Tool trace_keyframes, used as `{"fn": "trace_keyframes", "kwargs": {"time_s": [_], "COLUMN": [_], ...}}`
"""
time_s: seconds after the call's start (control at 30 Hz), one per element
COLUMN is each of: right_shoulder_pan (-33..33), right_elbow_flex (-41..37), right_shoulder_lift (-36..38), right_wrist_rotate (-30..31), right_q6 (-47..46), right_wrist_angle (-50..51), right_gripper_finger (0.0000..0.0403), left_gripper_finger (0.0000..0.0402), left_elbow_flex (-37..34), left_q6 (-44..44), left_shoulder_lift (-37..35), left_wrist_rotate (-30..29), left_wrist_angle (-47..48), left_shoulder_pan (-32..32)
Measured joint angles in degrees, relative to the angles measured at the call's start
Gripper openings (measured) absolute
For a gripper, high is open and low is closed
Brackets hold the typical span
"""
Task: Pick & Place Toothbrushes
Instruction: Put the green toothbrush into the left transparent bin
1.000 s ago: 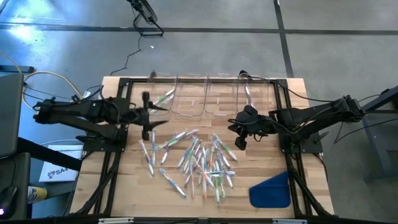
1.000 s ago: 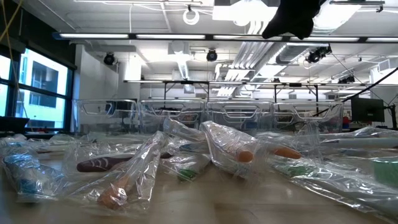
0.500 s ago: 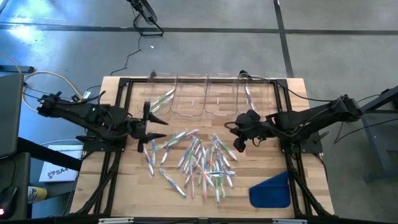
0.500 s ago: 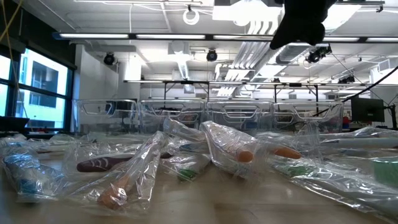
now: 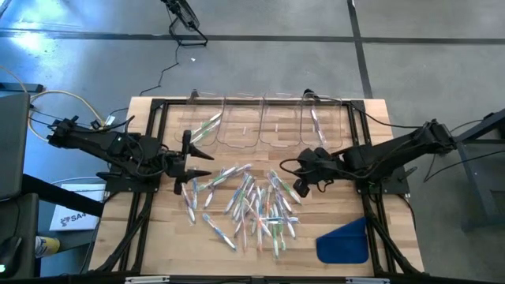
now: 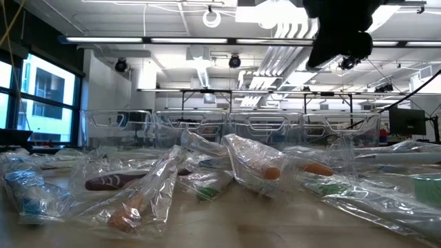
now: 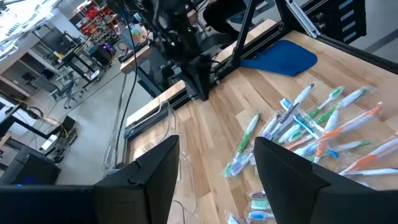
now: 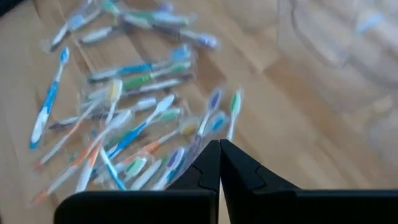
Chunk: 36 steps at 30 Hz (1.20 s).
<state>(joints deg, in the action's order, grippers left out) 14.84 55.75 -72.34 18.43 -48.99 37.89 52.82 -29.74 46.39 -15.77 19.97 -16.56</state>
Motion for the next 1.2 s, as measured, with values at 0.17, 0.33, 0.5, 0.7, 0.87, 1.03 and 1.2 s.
{"fn": "trace_keyframes", "kwargs": {"time_s": [0.17, 0.33, 0.5, 0.7, 0.87, 1.03, 1.2], "right_shoulder_pan": [-0.6, -0.8, -0.8, -0.8, -0.8, -0.7, -0.7], "right_elbow_flex": [0.0, 0.0, 0.0, 0.0, 0.0, 0.0, 0.0], "right_shoulder_lift": [-3.9, -7.3, -9.3, -11.8, -14.6, -17.9, -20.6], "right_wrist_rotate": [-3.5, -5.0, -5.0, -5.7, -9.8, -11.5, -13.1], "right_q6": [-0.7, -0.7, -0.7, -1.0, -3.6, -4.4, -4.4], "right_wrist_angle": [2.7, 6.1, 6.4, 6.3, 6.0, 4.1, 1.9], "right_gripper_finger": [0.0002, 0.0026, 0.0087, 0.0157, 0.0173, 0.0167, 0.0161], "left_gripper_finger": [0.0203, 0.0203, 0.0203, 0.0203, 0.0203, 0.0203, 0.0203], "left_elbow_flex": [0.0, 0.0, 0.0, 0.0, 0.0, 0.0, 0.0], "left_q6": [0.0, 0.0, 0.0, -0.2, -0.1, 0.0, 0.0], "left_shoulder_lift": [0.0, 0.0, 0.0, 0.0, 0.0, 0.0, 0.0], "left_wrist_rotate": [0.0, 0.1, 0.1, 0.1, 0.1, 0.1, 0.1], "left_wrist_angle": [0.0, 0.0, 0.0, 1.0, 2.6, 2.9, 2.8], "left_shoulder_pan": [0.0, 0.0, 0.0, 0.0, 0.0, 0.0, 0.0]}}
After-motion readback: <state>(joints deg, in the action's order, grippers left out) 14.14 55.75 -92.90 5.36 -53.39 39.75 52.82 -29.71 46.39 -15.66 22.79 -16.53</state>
